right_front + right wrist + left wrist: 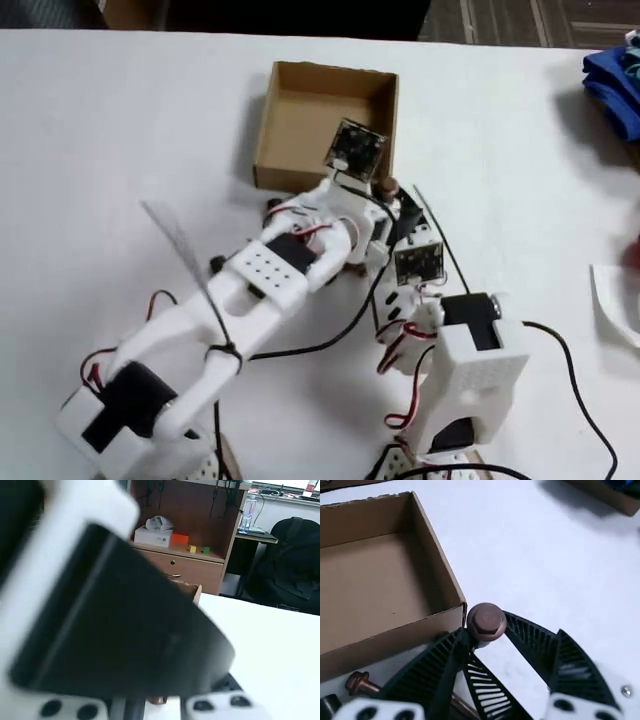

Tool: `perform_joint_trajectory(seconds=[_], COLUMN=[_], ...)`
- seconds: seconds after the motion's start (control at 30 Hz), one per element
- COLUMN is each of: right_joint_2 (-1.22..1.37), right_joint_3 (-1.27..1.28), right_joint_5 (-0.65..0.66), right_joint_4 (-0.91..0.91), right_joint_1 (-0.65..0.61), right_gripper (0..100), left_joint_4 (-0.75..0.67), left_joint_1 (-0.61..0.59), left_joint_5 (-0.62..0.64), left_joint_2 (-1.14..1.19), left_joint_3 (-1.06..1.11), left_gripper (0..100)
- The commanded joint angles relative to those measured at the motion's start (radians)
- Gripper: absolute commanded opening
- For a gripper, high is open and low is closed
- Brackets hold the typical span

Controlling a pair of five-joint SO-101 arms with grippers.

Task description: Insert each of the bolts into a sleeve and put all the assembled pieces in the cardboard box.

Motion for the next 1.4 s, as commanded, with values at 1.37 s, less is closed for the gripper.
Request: perform_joint_trajectory(seconds=[1.37], right_joint_2=[-0.618], right_joint_3=[-0.758], right_joint_5=[-0.147], right_joint_4=[1.738], right_joint_1=[0.013], right_gripper=[1.9], left_joint_4=[0.117], left_joint_1=[-0.743], left_joint_5=[0.006], left_joint_2=[-0.221], left_joint_3=[0.354], left_gripper=[26])
